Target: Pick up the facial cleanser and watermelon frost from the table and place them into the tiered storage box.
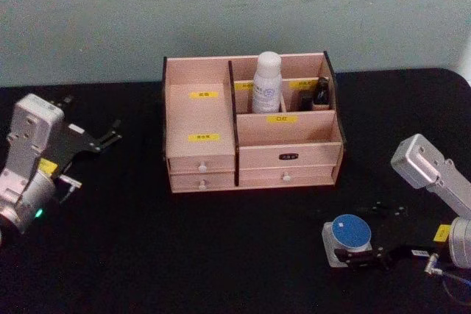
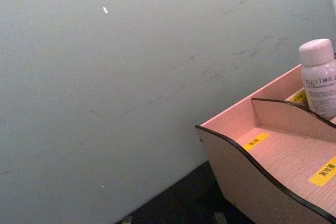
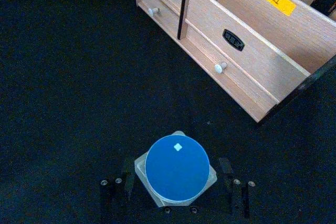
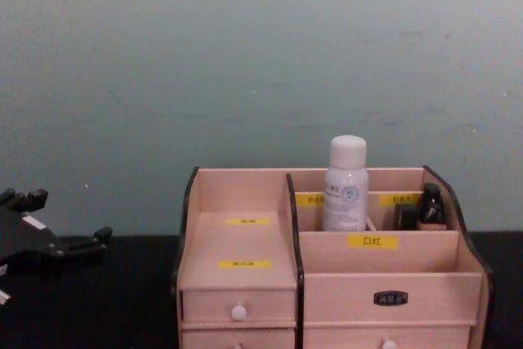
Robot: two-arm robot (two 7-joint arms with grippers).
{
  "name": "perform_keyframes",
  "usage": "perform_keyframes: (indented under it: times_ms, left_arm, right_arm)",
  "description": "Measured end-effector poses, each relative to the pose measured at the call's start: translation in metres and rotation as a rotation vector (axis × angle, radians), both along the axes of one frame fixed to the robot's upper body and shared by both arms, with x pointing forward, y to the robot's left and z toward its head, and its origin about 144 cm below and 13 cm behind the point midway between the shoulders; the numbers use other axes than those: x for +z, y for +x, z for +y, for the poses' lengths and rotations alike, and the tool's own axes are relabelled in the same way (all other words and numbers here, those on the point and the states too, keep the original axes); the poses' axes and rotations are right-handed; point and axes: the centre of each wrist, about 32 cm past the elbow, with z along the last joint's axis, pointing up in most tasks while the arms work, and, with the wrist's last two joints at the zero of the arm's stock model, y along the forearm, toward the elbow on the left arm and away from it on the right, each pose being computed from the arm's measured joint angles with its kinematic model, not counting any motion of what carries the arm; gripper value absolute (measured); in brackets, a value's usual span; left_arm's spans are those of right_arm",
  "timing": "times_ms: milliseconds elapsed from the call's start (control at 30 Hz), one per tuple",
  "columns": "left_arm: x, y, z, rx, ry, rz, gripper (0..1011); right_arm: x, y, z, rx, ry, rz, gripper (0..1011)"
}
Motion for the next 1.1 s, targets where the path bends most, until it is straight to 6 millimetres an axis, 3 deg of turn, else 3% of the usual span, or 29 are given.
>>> perform_keyframes:
  times_ms: [500,867,1100]
  left_arm:
    - [0.0000,0.0000,0.0000,0.000,0.000,0.000,1001]
    - [0.0000,0.0000,0.0000,0.000,0.000,0.000,1001]
    - [0.0000,0.0000,0.0000,0.000,0.000,0.000,1001]
  right_arm:
    - [0.0000,-0.0001,0.0002,-0.001,-0.004,-0.001,1000]
    - [0.0003,0.0000,0.0001,-0.001,-0.003,-0.001,737]
    - [0.0002,0.0000,0.0001,0.000,-0.002,-0.001,728]
